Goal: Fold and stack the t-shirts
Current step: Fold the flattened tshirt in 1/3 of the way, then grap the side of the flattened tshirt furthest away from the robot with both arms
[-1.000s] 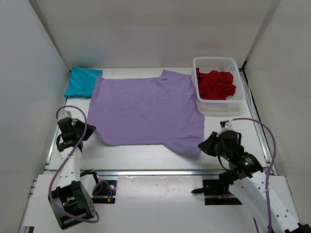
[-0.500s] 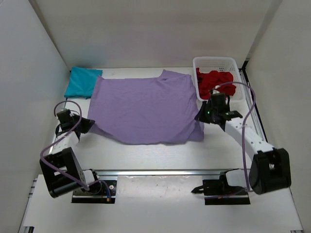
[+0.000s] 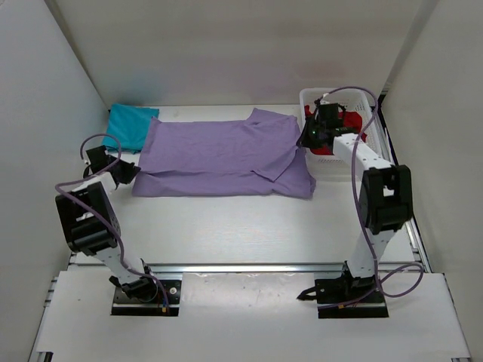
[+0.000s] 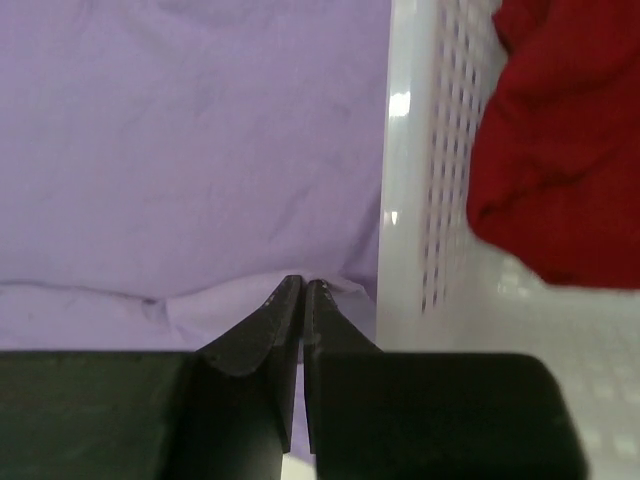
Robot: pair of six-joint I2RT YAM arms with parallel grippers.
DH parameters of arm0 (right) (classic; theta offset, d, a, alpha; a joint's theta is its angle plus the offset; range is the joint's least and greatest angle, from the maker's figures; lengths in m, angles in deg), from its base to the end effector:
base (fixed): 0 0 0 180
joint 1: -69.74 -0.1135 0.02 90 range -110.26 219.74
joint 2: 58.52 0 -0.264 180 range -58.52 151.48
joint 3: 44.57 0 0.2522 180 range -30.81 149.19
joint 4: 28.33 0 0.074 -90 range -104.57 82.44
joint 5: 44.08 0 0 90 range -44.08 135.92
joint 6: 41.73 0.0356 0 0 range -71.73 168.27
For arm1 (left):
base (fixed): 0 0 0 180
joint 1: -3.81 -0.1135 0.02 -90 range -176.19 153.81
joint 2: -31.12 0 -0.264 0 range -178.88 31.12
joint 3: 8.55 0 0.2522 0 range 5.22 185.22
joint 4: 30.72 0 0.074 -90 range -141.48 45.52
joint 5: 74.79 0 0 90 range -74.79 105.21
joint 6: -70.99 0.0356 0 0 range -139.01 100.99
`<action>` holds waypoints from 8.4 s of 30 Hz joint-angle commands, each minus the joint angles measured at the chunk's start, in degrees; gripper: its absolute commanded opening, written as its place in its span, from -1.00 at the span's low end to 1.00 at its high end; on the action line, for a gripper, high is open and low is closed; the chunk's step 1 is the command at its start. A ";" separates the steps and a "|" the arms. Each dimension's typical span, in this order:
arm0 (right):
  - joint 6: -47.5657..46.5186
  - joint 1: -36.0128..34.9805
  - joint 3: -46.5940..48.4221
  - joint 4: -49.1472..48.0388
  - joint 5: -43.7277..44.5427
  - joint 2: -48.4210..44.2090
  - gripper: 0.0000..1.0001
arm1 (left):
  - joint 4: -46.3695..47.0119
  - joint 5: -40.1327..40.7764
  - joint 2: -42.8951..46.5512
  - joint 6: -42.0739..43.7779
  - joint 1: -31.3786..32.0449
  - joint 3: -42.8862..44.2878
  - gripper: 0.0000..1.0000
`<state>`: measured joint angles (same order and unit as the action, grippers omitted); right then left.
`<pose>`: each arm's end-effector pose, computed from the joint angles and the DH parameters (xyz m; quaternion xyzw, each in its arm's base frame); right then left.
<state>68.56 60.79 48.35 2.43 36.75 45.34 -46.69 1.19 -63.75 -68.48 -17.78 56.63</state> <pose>0.4064 0.0698 0.2493 0.0573 0.9083 0.1735 0.3762 0.3169 0.1161 0.1740 -0.4967 0.7748 -0.1999 0.3363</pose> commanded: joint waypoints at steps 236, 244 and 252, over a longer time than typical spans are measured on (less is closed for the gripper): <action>-15.81 -8.80 65.60 14.22 2.04 48.90 -0.99 | 15.67 -5.31 15.07 0.61 35.39 -20.22 -0.23; -17.58 -11.01 68.49 16.84 9.17 47.67 0.14 | 15.58 -5.14 15.50 0.69 35.47 -20.31 -0.23; -11.15 -2.74 68.59 23.51 8.28 42.39 -0.13 | 15.67 -4.35 15.33 -0.45 34.59 -18.20 -0.23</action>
<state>54.95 52.74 115.89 23.15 42.61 92.85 -31.98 -3.47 -50.72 -68.79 17.30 36.72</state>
